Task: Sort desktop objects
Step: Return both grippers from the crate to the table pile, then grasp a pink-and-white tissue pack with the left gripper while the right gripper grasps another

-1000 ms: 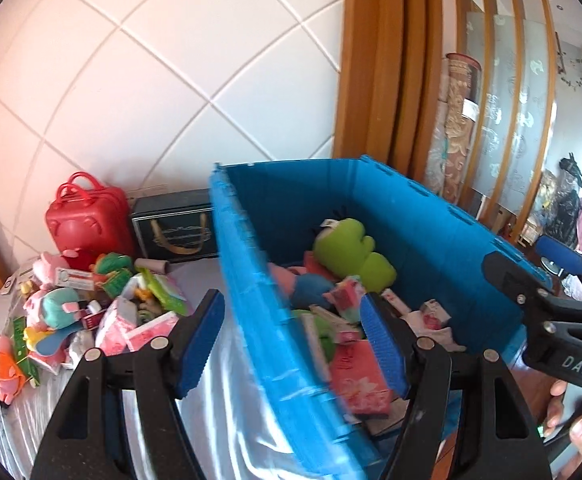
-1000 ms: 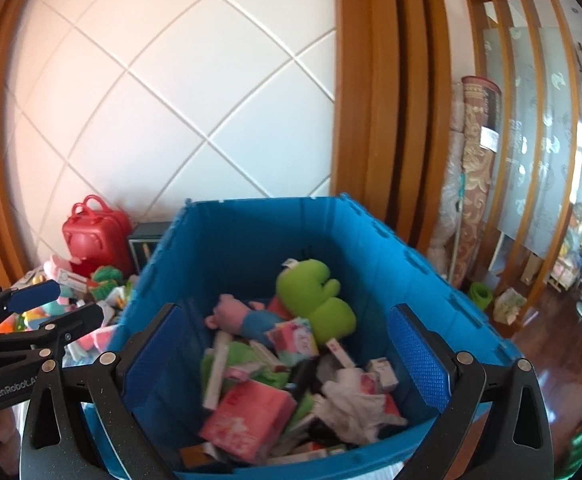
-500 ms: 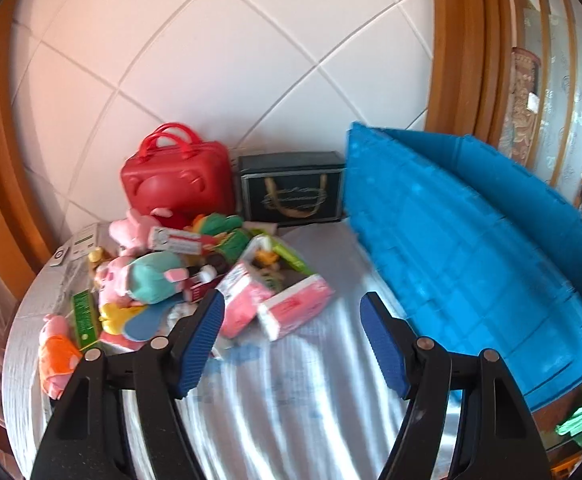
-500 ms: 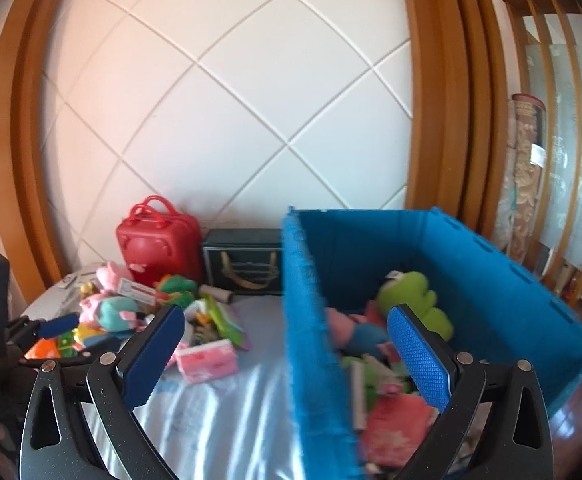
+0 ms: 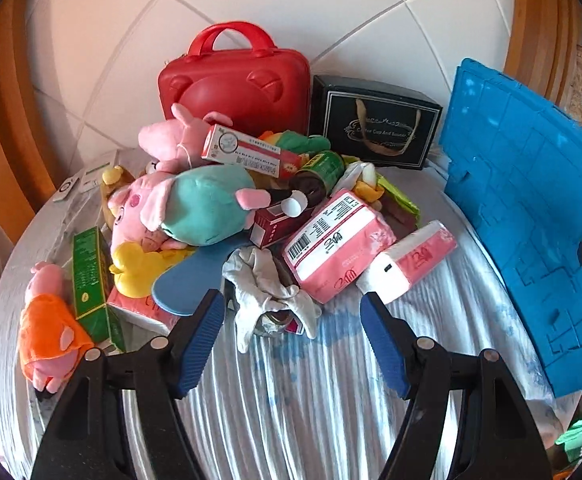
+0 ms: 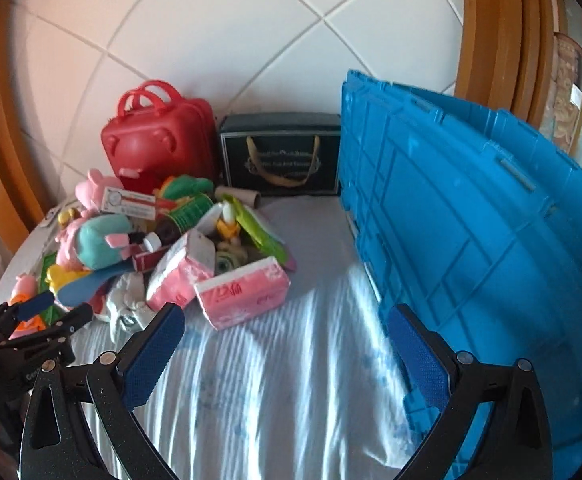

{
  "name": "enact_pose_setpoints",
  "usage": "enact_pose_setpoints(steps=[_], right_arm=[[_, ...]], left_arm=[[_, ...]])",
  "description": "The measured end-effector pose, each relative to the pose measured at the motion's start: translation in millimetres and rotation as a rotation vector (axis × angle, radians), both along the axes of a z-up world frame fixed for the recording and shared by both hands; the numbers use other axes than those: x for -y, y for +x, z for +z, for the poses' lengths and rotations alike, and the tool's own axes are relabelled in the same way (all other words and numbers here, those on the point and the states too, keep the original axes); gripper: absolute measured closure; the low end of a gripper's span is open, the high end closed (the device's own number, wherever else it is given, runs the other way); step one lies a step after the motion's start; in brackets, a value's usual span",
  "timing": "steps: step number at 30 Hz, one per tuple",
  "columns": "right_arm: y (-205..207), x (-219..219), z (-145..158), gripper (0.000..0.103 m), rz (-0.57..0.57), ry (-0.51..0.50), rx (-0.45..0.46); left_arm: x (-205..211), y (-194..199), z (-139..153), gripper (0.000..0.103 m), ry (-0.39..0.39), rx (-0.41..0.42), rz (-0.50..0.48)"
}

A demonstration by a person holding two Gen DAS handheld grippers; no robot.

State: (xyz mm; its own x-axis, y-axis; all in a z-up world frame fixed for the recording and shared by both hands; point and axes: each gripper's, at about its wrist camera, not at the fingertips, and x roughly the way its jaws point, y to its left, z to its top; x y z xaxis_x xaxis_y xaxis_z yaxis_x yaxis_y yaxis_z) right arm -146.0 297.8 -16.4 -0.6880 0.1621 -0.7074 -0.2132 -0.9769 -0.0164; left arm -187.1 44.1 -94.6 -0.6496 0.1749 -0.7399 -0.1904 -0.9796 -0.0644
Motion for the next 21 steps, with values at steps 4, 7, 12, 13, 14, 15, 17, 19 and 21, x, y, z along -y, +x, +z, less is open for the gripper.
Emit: enact_pose_setpoints(steps=[4, 7, 12, 13, 14, 15, 17, 19, 21], right_arm=[[-37.3, -3.6, -49.7, 0.0, 0.006, -0.036, 0.129], [-58.9, -6.9, -70.7, 0.0, -0.008, -0.056, 0.171], [-88.2, -12.4, -92.7, 0.0, -0.056, -0.093, 0.212], [-92.0, -15.2, -95.9, 0.0, -0.068, -0.098, 0.219], [-95.1, -16.7, -99.1, 0.0, -0.078, -0.101, 0.225], [-99.3, -19.0, -104.2, 0.0, -0.091, -0.104, 0.234], [-106.7, -21.2, -112.1, 0.0, -0.108, -0.119, 0.25], [-113.6, -25.0, -118.5, 0.0, -0.124, -0.151, 0.257], [-121.4, -27.2, -123.2, 0.0, -0.135, -0.204, 0.253]], left_arm=[[-7.5, -27.4, -36.7, 0.033, 0.019, 0.07, -0.02], [-21.5, -44.3, -58.7, 0.033, -0.013, 0.096, -0.046], [-48.5, -77.7, -90.0, 0.033, -0.027, 0.141, -0.111], [-53.6, -84.5, -94.4, 0.033, -0.035, 0.144, -0.119], [-58.2, -90.3, -98.5, 0.033, -0.04, 0.147, -0.127], [-62.8, -96.6, -103.3, 0.033, -0.045, 0.153, -0.136], [-70.7, -106.5, -108.8, 0.026, -0.063, 0.149, -0.147], [-79.1, -112.7, -111.2, 0.016, -0.074, 0.137, -0.162], [-86.9, -116.1, -112.6, 0.013, -0.093, 0.127, -0.18]])
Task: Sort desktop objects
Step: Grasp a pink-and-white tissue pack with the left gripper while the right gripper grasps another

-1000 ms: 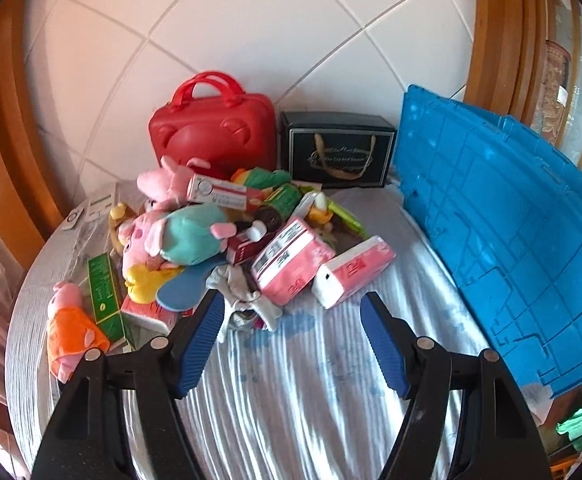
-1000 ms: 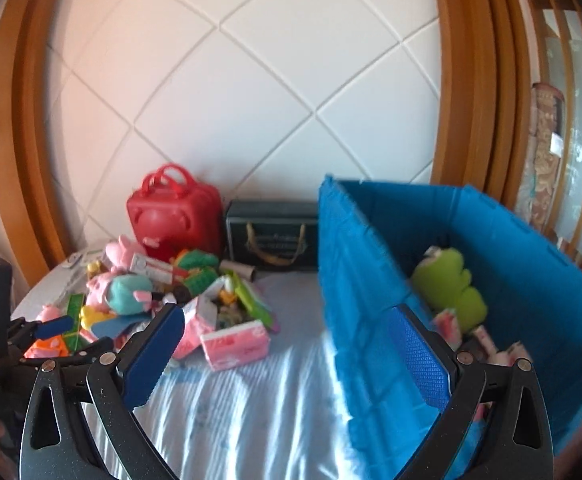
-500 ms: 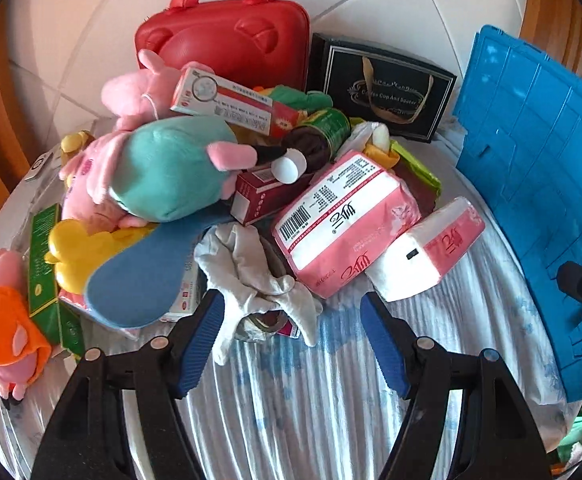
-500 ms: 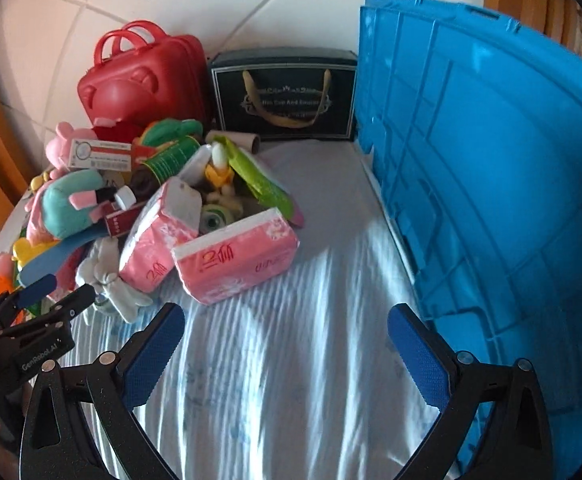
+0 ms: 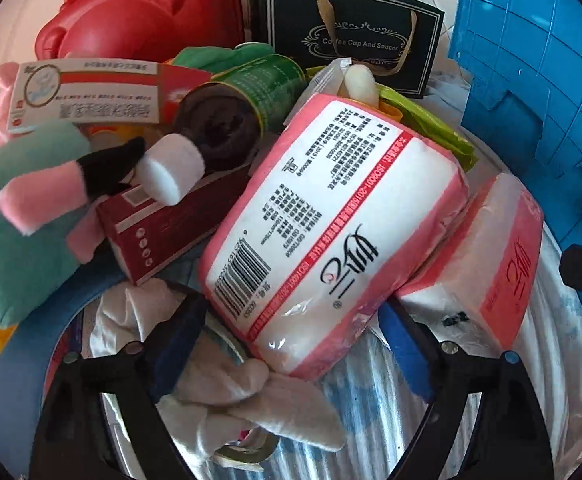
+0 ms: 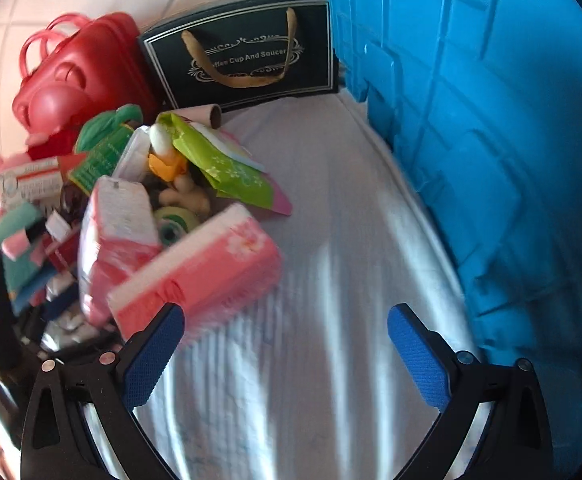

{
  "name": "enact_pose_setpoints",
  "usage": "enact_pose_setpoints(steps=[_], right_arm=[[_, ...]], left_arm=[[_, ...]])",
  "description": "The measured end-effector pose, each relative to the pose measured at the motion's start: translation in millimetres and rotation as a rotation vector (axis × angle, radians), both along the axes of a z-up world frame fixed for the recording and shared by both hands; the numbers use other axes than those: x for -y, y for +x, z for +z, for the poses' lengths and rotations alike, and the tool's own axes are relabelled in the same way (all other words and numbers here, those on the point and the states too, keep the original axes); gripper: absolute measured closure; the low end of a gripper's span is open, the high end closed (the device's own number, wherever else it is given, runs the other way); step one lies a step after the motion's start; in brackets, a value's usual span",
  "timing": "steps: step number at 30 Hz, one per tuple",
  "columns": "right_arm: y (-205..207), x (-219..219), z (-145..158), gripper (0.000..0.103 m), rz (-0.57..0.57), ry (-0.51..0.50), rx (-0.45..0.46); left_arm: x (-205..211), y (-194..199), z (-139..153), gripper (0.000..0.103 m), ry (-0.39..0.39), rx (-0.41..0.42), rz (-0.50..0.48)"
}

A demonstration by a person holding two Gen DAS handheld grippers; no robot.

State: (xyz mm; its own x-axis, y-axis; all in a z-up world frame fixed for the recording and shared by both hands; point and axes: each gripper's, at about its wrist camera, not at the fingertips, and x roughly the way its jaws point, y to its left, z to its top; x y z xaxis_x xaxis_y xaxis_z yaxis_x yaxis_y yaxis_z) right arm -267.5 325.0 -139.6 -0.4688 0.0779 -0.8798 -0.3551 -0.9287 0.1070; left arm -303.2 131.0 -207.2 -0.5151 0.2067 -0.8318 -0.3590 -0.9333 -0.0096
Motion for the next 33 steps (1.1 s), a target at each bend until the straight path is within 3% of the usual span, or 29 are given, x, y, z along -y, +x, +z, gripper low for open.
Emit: enact_pose_setpoints(steps=[8, 11, 13, 17, 18, 19, 21, 23, 26, 28, 30, 32, 33], right_arm=[[-43.1, 9.7, -21.6, 0.0, 0.019, -0.142, 0.016], [-46.3, 12.4, -29.4, 0.001, 0.045, -0.15, 0.032], [-38.7, 9.8, -26.4, 0.006, 0.066, -0.137, 0.028], [-17.3, -3.7, -19.4, 0.026, 0.056, -0.066, 0.046], [-13.0, -7.4, -18.0, 0.034, 0.045, -0.03, 0.054], [-9.5, -10.3, -18.5, 0.035, 0.035, 0.024, 0.076], [-2.4, -16.8, -25.0, 0.035, 0.027, 0.059, 0.12], [6.4, -23.4, -32.2, 0.033, 0.023, -0.008, 0.136], [16.7, -25.0, -38.5, 0.014, 0.009, -0.04, 0.147], [20.6, -24.3, -38.8, 0.014, 0.005, -0.048, 0.146], [23.7, -24.6, -37.1, 0.013, 0.003, -0.052, 0.143], [23.6, -24.7, -33.7, 0.007, 0.003, -0.046, 0.137], [22.8, -24.4, -31.8, 0.002, 0.004, -0.04, 0.133]], left_arm=[[14.5, 3.6, 6.9, 0.021, 0.037, 0.045, 0.004], [21.1, 10.3, 7.9, 0.034, 0.051, 0.093, -0.001], [29.2, 13.3, 9.0, 0.041, 0.062, 0.126, 0.005], [42.7, 15.7, 19.1, 0.041, 0.074, 0.117, 0.037], [48.5, 18.2, 22.6, 0.041, 0.086, 0.117, 0.038], [52.8, 19.9, 25.4, 0.041, 0.094, 0.118, 0.039], [54.4, 23.0, 28.3, 0.041, 0.071, 0.11, 0.041], [51.6, 21.5, 29.5, 0.041, 0.034, 0.094, 0.029], [41.3, 12.1, 35.0, 0.04, -0.002, 0.061, -0.015], [32.4, -0.5, 36.2, 0.03, 0.006, 0.055, -0.07], [27.0, -14.8, 28.7, 0.029, 0.047, 0.109, -0.138], [15.5, -34.0, 14.8, 0.014, 0.084, 0.182, -0.181], [12.3, -39.1, 10.9, 0.002, 0.077, 0.18, -0.173]])
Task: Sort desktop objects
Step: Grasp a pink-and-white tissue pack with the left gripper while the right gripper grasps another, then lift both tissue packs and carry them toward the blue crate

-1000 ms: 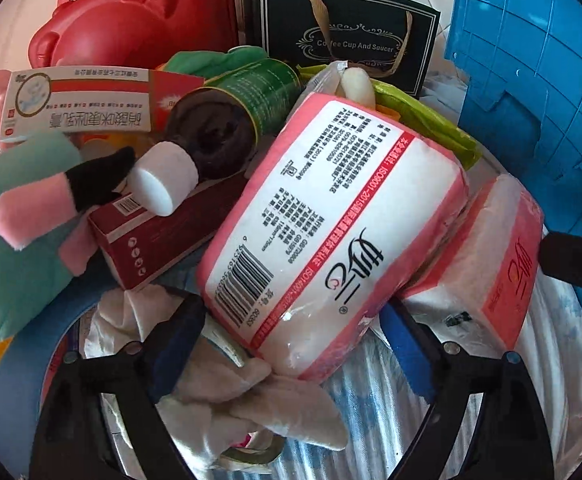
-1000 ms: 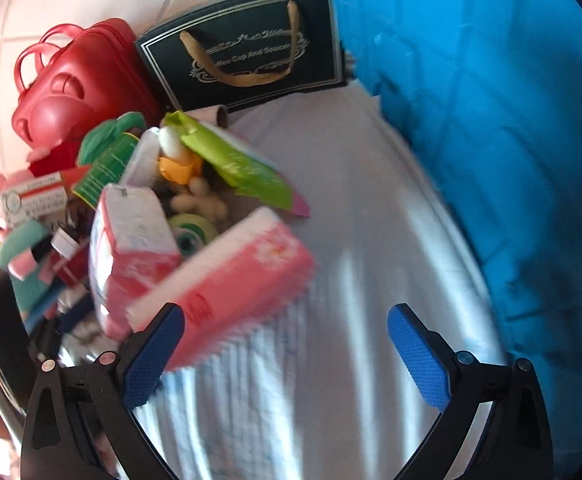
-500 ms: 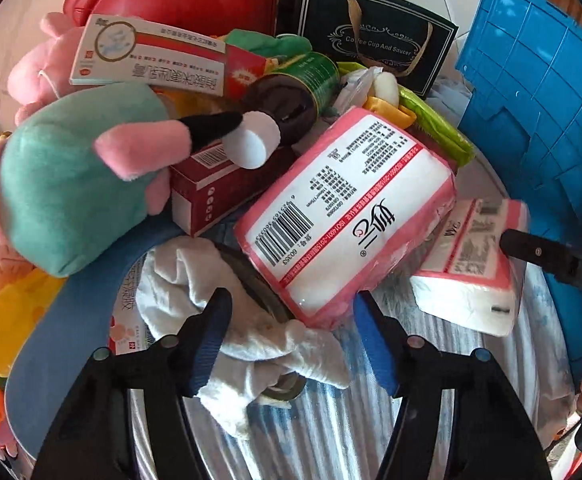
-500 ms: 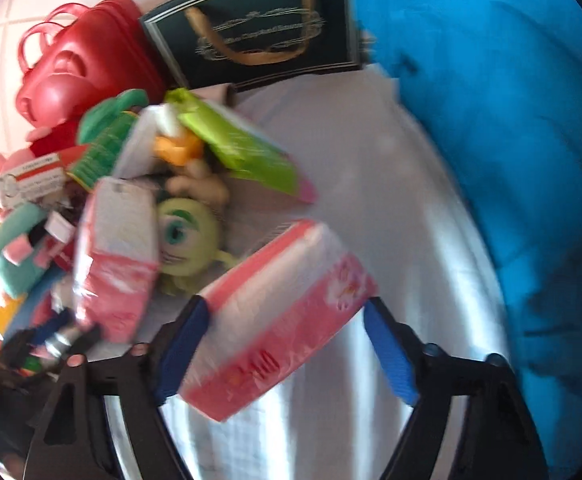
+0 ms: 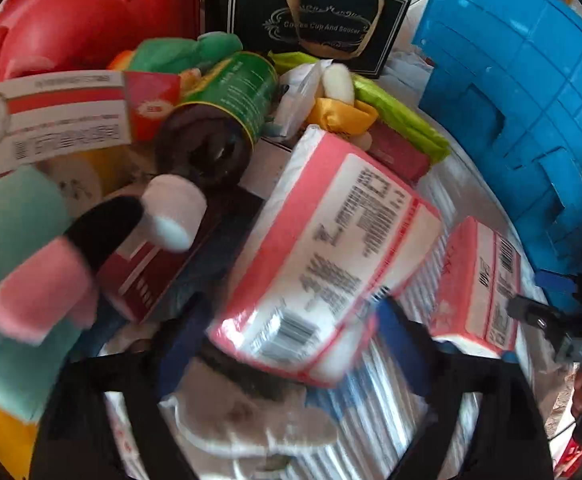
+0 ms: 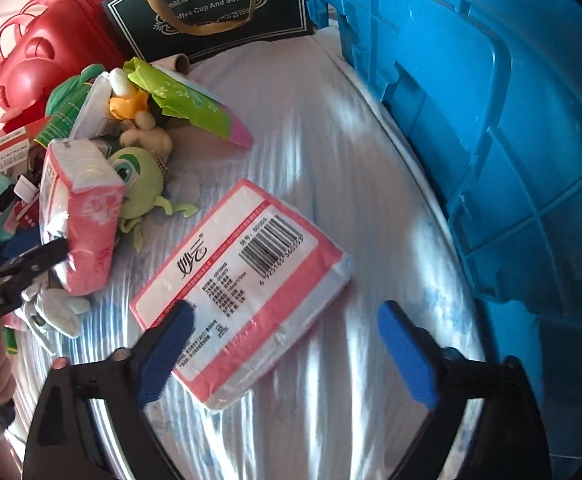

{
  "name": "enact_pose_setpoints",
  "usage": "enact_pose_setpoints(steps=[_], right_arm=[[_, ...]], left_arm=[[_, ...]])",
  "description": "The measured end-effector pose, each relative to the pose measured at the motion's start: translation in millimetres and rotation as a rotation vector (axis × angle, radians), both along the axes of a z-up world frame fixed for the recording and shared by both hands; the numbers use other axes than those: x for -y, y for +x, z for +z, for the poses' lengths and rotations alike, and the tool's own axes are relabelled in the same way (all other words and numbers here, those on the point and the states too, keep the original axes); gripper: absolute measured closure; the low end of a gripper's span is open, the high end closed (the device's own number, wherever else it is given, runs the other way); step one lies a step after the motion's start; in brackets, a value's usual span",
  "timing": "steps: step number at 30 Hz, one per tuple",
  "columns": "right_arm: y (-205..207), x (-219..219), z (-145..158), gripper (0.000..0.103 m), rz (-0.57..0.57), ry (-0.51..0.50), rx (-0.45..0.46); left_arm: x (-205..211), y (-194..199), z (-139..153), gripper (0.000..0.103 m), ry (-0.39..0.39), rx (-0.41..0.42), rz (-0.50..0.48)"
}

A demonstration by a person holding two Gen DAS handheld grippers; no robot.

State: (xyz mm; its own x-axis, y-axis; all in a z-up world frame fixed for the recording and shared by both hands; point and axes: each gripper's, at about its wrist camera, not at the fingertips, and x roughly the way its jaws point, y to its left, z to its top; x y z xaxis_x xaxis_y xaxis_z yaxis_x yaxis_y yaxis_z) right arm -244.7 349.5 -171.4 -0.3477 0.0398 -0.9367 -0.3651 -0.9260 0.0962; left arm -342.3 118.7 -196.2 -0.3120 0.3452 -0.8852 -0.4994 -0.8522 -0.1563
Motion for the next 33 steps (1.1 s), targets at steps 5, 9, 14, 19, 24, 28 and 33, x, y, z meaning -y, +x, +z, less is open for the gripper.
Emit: enact_pose_setpoints(steps=[5, 9, 14, 19, 24, 28, 33], right_arm=[[-13.6, 6.7, -1.2, 0.0, 0.005, -0.007, 0.01], [-28.0, 17.1, -15.2, 0.0, -0.014, -0.028, 0.035], [-38.5, 29.3, -17.7, 0.0, 0.02, 0.014, 0.03], [-25.9, 42.1, -19.4, 0.0, 0.111, -0.069, 0.096], [-32.1, 55.5, -22.8, 0.0, 0.098, -0.022, 0.102], [-31.4, 62.6, -23.4, 0.006, 0.134, 0.038, 0.09], [-10.0, 64.8, 2.2, 0.009, 0.176, 0.015, 0.036]], left_arm=[[-15.1, 3.7, 1.6, 0.017, -0.018, -0.034, -0.001], [-22.5, 36.2, 4.9, 0.024, -0.093, -0.028, 0.017], [-4.1, 68.6, -5.9, 0.024, -0.118, 0.105, 0.137], [12.7, 69.4, -3.8, 0.024, -0.117, 0.1, 0.245], [7.7, 52.5, -1.5, 0.024, -0.138, 0.07, 0.263], [2.6, 53.2, 2.2, 0.025, -0.151, 0.054, 0.246], [4.6, 67.9, 17.4, 0.025, -0.136, 0.033, 0.239]])
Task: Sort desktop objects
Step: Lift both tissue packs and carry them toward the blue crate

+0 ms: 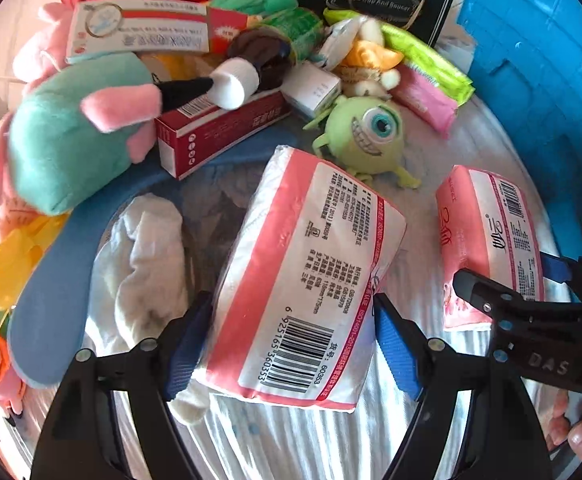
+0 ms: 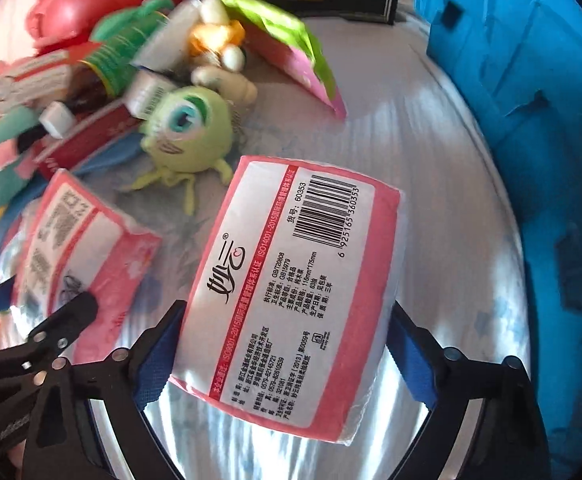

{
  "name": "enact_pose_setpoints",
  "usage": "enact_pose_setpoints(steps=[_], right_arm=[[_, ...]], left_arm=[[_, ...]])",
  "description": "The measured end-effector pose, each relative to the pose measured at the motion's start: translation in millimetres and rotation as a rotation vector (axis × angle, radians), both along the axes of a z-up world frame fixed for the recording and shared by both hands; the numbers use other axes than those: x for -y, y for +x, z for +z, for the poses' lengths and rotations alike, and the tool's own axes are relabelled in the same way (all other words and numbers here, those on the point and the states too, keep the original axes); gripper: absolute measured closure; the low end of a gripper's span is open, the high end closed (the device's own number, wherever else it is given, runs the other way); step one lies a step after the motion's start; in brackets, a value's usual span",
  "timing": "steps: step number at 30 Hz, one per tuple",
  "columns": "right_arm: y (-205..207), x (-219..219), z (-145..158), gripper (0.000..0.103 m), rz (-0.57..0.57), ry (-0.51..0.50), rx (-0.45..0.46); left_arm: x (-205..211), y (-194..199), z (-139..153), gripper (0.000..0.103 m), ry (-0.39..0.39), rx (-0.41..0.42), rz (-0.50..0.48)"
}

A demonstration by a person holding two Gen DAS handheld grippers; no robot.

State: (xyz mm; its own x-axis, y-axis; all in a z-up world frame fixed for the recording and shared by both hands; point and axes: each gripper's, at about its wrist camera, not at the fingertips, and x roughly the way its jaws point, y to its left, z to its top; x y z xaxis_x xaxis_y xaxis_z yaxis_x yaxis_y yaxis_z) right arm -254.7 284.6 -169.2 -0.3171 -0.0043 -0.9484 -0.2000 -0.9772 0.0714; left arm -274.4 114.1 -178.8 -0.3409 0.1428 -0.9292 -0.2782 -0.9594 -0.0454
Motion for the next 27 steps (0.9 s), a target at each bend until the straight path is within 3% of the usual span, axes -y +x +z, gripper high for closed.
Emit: enact_pose_setpoints(steps=[5, 15, 22, 27], right_arm=[[35.1, 5.1, 61.2, 0.009, 0.028, 0.019, -0.143], [146.3, 20.6, 196.3, 0.009, 0.076, 0.116, -0.485], [222.1, -10.1, 281.9, 0.009, 0.043, 0.192, -0.691], [252.5, -64.2, 310.4, 0.009, -0.047, 0.253, -0.764]], left_arm=[[11.2, 26.7, 44.1, 0.025, 0.031, -0.088, 0.019], [15.7, 132.4, 165.2, 0.025, 0.122, -0.385, -0.01], [-38.1, 182.1, 244.8, 0.025, 0.223, -0.546, -0.096], [-99.6, 205.7, 278.9, 0.025, 0.279, -0.604, -0.155]])
